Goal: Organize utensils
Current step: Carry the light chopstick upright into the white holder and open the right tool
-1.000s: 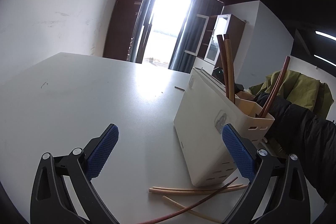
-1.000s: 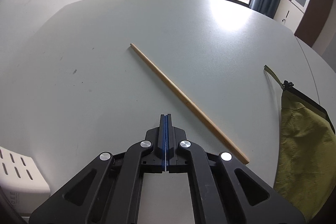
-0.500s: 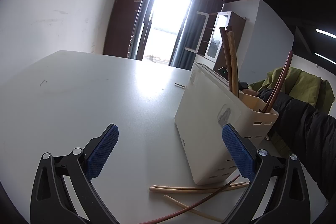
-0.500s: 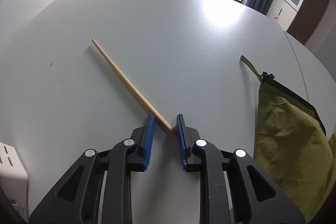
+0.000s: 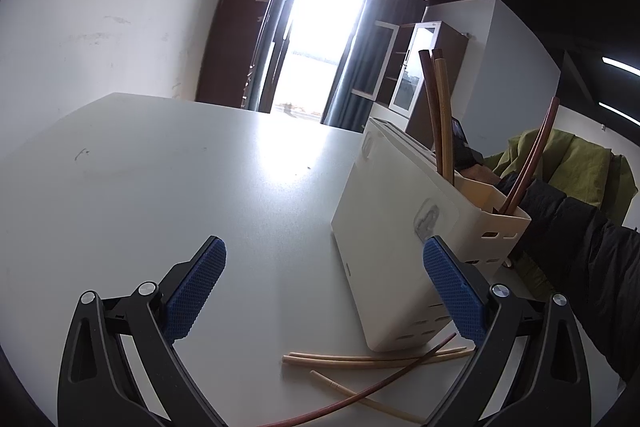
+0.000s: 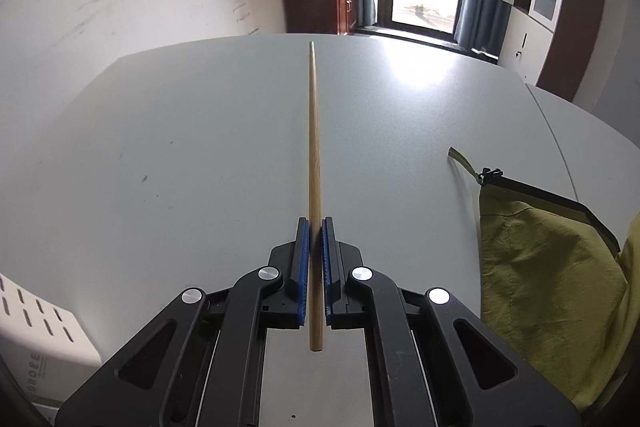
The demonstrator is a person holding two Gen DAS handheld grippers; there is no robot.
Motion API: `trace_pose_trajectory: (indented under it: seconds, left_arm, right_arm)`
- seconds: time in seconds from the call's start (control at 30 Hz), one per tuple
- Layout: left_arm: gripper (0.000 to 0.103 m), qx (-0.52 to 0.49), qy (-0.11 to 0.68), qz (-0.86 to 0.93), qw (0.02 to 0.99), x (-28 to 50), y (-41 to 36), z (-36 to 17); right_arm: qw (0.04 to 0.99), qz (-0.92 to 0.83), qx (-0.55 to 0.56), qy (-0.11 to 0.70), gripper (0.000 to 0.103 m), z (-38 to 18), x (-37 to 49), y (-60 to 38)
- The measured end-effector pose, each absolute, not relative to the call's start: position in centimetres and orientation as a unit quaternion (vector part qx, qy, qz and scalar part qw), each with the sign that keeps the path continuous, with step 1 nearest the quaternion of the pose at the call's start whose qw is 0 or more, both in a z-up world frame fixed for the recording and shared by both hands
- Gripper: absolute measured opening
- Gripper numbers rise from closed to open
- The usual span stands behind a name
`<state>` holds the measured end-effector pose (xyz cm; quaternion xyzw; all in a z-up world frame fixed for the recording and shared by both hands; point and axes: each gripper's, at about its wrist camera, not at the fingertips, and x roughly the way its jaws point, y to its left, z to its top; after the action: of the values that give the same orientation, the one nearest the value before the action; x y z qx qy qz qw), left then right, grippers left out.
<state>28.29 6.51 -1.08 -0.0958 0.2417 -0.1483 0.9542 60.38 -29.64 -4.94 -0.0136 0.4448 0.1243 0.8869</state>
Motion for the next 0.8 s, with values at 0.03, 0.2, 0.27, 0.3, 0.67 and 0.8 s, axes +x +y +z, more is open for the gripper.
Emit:
trace_pose_trajectory:
  seconds: [0.03,0.2,0.27,0.3,0.67,0.8]
  left_arm:
    - [0.097,-0.097,0.242,-0.149,0.954,28.3,6.5,-1.1]
    - [0.097,-0.105,0.234,-0.158,0.954,28.0,6.0,-0.4]
    - [0.097,-0.104,0.227,-0.165,0.954,27.6,5.6,0.4]
    - [0.097,-0.104,0.222,-0.169,0.955,27.3,5.4,0.7]
    - [0.097,-0.099,0.208,-0.213,0.95,25.4,3.5,4.1]
    - [0.097,-0.078,0.193,-0.185,0.96,24.7,3.7,5.6]
  right_arm:
    - [0.891,0.132,-0.006,0.435,0.007,-3.9,59.6,-29.7]
    - [0.91,0.181,0.027,0.372,0.007,2.7,52.8,-28.8]
    - [0.915,0.208,0.037,0.345,0.007,5.6,49.5,-28.1]
    - [0.915,0.222,0.043,0.334,0.007,7.1,47.7,-27.8]
    - [0.921,0.312,0.108,0.207,0.007,16.1,33.2,-23.3]
    - [0.913,0.324,0.084,0.234,0.007,16.2,30.2,-20.9]
